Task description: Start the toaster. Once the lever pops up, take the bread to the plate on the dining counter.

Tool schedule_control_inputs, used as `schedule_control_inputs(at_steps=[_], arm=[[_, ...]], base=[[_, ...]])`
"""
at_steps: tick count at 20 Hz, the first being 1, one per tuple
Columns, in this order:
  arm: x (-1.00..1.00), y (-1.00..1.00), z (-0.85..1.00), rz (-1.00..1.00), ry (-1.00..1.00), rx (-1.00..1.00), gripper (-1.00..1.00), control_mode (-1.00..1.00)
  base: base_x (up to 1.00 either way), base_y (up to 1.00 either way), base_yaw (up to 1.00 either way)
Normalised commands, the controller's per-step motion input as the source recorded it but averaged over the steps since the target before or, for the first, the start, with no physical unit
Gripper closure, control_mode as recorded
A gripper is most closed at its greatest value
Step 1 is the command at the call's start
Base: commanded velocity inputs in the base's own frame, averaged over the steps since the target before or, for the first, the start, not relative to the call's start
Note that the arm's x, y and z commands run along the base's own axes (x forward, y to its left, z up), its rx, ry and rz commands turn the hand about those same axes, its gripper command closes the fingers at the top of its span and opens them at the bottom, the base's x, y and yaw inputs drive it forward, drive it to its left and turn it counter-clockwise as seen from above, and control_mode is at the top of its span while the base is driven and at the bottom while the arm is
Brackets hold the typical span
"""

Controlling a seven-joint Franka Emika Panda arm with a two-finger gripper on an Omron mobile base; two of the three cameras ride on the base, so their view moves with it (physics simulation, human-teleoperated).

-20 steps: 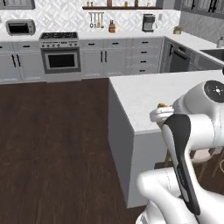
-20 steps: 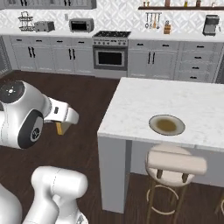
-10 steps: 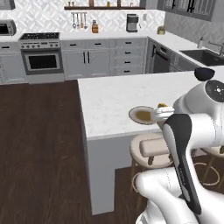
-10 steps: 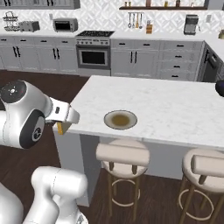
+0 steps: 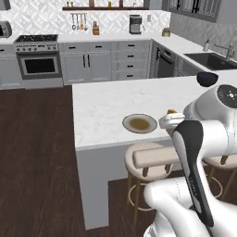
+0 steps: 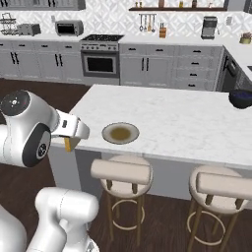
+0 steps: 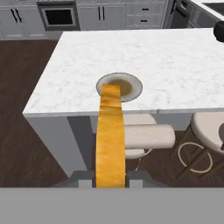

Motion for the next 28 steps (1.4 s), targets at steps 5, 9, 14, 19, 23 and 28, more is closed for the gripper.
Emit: schedule_control_inputs(at_steps=[5,9,14,19,23,28], arm=[[0.0,0.0,0.0,0.0,0.0,0.0,1.0,1.0],[0.0,0.0,0.0,0.0,0.0,0.0,1.0,1.0],[0.0,0.0,0.0,0.0,0.0,0.0,1.0,1.0],[0.0,0.0,0.0,0.0,0.0,0.0,1.0,1.0],[0.62,-0.23,-0.29,0.02,0.0,0.13,1.0,-1.0],[0.98,-0.07,-0.41,0.1,0.01,0.21,1.0,-1.0]], base=[[0.36,-0.2,0.0],[0.56,-0.16,0.0],[0.28,-0.2,0.0],[0.33,-0.2,0.0],[0.0,0.0,0.0],[0.0,0.0,0.0]])
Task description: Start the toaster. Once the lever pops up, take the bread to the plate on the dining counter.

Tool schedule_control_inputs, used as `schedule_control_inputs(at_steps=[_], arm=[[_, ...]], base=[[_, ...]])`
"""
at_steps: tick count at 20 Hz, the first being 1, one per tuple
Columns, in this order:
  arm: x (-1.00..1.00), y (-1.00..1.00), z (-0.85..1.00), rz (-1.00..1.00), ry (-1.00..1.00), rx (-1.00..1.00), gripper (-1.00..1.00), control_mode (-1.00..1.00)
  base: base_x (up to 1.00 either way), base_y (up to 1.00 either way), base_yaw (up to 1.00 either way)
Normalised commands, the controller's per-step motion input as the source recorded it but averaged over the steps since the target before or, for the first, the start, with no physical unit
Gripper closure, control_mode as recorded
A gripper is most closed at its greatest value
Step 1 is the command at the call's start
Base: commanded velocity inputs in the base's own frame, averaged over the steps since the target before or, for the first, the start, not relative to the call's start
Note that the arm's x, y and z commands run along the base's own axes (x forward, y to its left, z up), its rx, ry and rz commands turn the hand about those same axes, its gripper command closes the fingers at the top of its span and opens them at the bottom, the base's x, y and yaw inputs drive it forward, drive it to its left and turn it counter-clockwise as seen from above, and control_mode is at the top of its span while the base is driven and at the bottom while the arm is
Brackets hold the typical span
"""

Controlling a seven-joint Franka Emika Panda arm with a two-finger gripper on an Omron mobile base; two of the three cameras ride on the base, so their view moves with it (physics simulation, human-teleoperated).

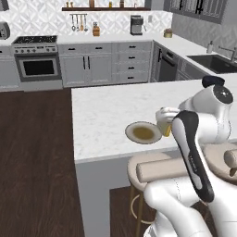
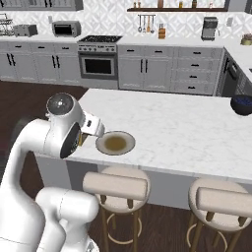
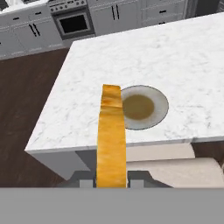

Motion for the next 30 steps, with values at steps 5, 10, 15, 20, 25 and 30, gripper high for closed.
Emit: schedule_control_inputs(at_steps=[5,10,15,20,25,30], arm=[[0.97,0.0,-0.56,0.11,0.06,0.15,1.0,-1.0],[0.8,0.0,-0.43,0.08,0.11,0.14,1.0,-1.0],[0.56,-0.02,-0.27,0.05,0.1,0.16,1.0,-1.0],[0.29,-0.02,-0.16,0.03,0.07,0.09,1.0,-1.0],[0.0,-0.05,-0.31,0.0,0.05,0.03,1.0,-1.0],[0.06,-0.05,-0.34,0.0,0.0,0.0,1.0,-1.0]], base=[[0.0,0.0,0.0],[0.0,0.0,0.0],[0.0,0.0,0.0],[0.0,0.0,0.0],[0.0,0.0,0.0],[0.0,0.0,0.0]])
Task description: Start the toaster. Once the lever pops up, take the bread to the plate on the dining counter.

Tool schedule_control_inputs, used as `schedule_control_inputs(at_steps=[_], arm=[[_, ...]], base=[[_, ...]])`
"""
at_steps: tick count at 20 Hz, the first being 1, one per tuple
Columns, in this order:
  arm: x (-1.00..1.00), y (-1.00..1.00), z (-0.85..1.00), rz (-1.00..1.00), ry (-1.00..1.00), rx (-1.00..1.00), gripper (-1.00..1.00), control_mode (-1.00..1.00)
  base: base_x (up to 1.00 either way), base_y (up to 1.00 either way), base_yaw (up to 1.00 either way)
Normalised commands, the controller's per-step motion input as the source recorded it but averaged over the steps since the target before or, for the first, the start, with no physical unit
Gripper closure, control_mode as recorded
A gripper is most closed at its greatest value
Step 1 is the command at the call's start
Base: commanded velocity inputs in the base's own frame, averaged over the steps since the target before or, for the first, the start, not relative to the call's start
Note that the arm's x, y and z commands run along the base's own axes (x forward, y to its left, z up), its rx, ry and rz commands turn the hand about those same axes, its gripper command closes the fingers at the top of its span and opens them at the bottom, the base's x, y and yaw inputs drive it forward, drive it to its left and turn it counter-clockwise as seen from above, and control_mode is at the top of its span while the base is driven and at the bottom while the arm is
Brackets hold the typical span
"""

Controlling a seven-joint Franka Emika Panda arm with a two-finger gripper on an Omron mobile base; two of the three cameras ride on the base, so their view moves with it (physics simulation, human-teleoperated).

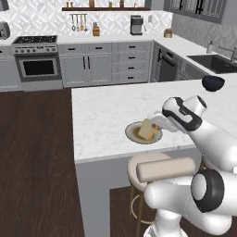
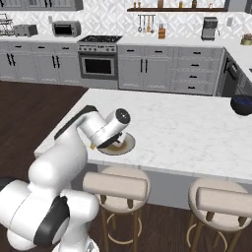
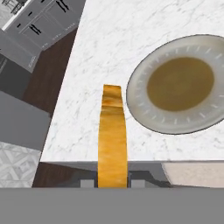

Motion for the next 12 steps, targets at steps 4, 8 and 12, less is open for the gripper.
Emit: schedule_control_inputs(at_steps=[4,8,12], arm=[[0.23,-0.07,-0.13,0.0,0.0,0.0,1.0,-1.0],[0.29,-0.03,-0.01,0.0,0.0,0.01,1.0,-1.0],[0.31,0.0,0.0,0.0,0.0,0.0,1.0,-1.0]], base=[[0.0,0.0,0.0],[0.0,0.0,0.0],[0.0,0.0,0.0]])
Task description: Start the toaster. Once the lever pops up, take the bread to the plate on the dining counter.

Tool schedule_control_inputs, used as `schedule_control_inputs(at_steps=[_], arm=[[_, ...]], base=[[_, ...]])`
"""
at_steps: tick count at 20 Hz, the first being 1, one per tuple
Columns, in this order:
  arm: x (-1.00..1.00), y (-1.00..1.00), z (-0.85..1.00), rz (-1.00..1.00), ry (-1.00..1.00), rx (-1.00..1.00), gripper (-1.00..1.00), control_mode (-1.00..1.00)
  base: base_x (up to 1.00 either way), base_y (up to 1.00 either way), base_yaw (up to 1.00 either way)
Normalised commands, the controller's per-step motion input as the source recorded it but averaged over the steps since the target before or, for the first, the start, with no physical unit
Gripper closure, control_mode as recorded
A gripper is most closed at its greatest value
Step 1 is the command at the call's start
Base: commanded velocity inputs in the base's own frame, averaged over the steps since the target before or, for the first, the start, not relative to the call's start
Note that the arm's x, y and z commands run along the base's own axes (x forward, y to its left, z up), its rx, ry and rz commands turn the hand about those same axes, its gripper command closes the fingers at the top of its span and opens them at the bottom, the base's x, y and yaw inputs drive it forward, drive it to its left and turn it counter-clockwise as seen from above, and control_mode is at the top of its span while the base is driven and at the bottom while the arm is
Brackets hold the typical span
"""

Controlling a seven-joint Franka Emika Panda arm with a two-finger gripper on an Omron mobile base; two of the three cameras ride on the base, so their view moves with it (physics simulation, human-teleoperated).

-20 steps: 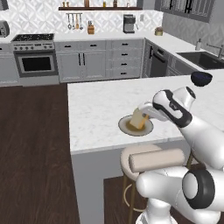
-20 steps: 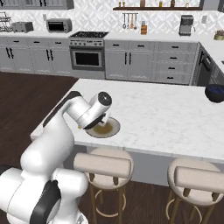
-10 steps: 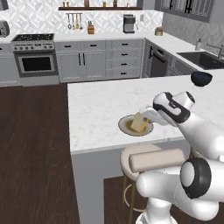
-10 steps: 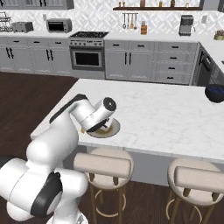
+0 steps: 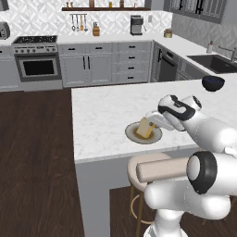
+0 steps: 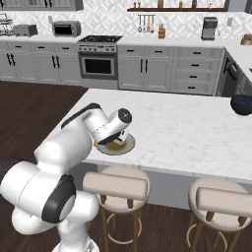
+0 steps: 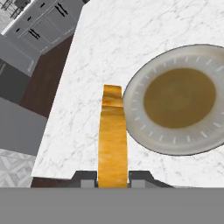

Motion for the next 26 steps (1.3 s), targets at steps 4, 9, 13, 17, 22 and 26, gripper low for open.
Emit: schedule_control_inputs(at_steps=[4,9,13,17,22,26], arm=[[0.15,0.0,-0.12,0.0,0.0,0.0,1.0,-1.0],[0.13,0.0,-0.23,0.0,0.0,0.0,1.0,-1.0],[0.11,0.0,-0.22,0.0,0.0,0.0,1.0,-1.0],[0.21,0.0,-0.17,0.0,0.0,0.0,1.0,-1.0],[0.24,0.0,-0.13,0.0,0.0,0.0,1.0,-1.0],[0.26,0.0,-0.12,0.0,0.0,0.0,1.0,-1.0]], base=[[0.0,0.0,0.0],[0.0,0.0,0.0],[0.0,0.0,0.0],[0.0,0.0,0.0],[0.0,0.0,0.0],[0.0,0.0,0.0]])
